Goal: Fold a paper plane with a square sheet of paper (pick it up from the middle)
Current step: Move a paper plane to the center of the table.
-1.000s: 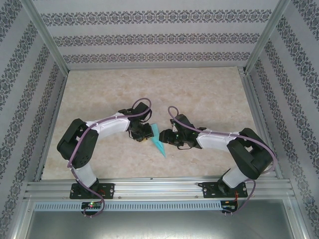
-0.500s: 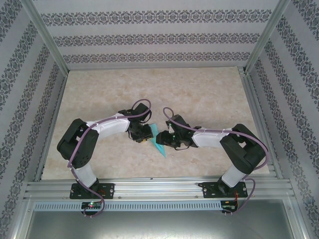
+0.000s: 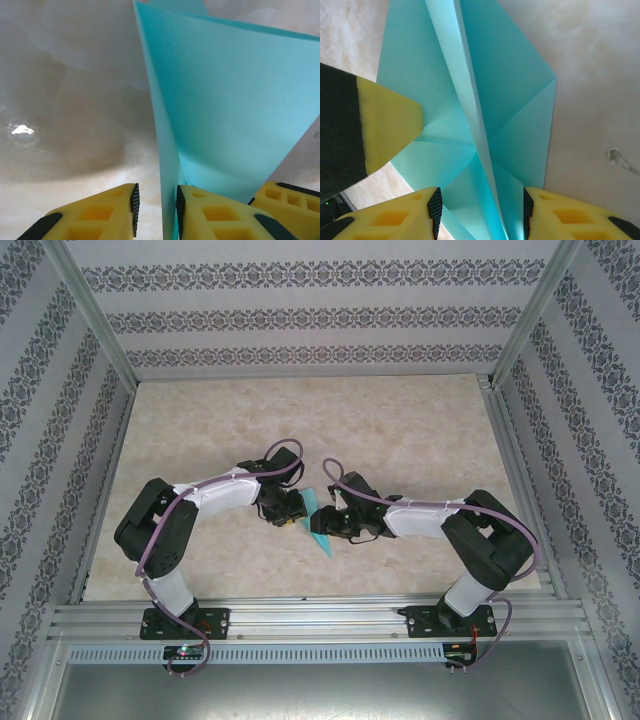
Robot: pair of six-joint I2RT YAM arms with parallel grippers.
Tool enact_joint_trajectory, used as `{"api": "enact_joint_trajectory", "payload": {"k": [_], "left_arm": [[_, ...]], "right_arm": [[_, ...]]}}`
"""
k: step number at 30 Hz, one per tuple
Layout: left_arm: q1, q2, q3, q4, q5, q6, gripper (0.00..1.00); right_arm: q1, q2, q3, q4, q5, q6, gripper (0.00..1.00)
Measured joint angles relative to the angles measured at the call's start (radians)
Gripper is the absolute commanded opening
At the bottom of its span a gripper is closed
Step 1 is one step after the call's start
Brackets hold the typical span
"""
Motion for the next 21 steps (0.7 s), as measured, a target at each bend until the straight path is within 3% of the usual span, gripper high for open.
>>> {"api": "enact_joint_trajectory", "payload": {"k": [11,21], "left_arm": [[0.000,0.000,0.000,0.000,0.000,0.000,0.30],[0.000,0.000,0.000,0.000,0.000,0.000,0.30]], "right_arm": [[0.027,0.006,0.028,-0.005,-0.002,-0.032,0.49],[0.057,0.039,0.085,-0.105,0.048,-0.097,0.42]]}}
